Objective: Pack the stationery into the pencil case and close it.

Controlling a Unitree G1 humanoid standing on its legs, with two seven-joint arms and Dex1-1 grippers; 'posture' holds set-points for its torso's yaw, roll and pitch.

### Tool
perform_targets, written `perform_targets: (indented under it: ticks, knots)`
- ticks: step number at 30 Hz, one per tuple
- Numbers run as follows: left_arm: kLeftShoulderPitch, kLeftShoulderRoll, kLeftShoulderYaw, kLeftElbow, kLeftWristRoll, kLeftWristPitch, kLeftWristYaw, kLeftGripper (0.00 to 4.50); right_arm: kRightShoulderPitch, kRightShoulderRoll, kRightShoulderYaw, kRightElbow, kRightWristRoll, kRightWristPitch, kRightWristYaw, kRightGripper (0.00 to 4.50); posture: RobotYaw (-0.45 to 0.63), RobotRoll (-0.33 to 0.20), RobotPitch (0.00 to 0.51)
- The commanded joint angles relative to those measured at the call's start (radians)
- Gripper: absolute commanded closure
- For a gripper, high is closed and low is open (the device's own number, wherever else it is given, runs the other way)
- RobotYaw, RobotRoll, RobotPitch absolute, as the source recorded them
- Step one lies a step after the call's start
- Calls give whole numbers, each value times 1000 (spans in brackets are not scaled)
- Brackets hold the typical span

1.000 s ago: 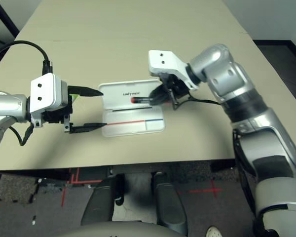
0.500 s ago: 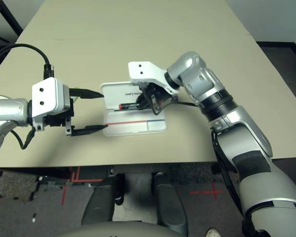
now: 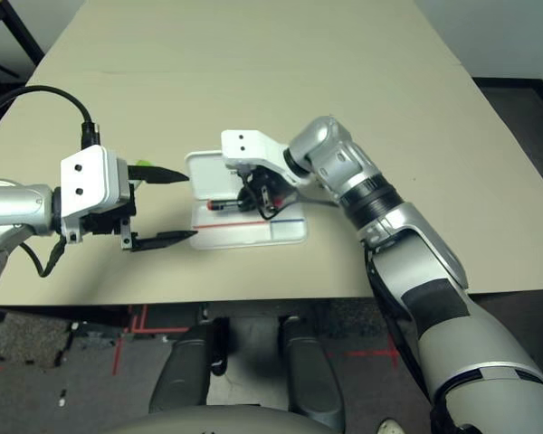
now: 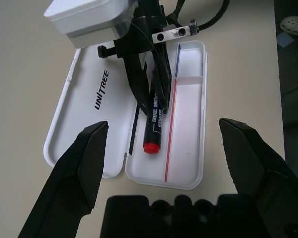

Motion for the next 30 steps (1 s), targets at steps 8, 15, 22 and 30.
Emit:
perform_targets:
  ticks: [8,15,22,30]
  knots:
    - [13,24,-3,-18,0,6,-3,0,32,-58,-94,-102,112,3,74,40,146,0,170]
    - [32,23,4,-12,1,7,4,0,79,-177,-229,-192,238,118,87,40,140,0,174]
    - [62,19,22,-14,-2,12,27,0,182,-253,-378,-358,320,288,-82,40,134,0,178]
    - [101,17,61,-18,-19,65,73,0,300,-344,-512,-616,425,501,-247,40,99,0,182]
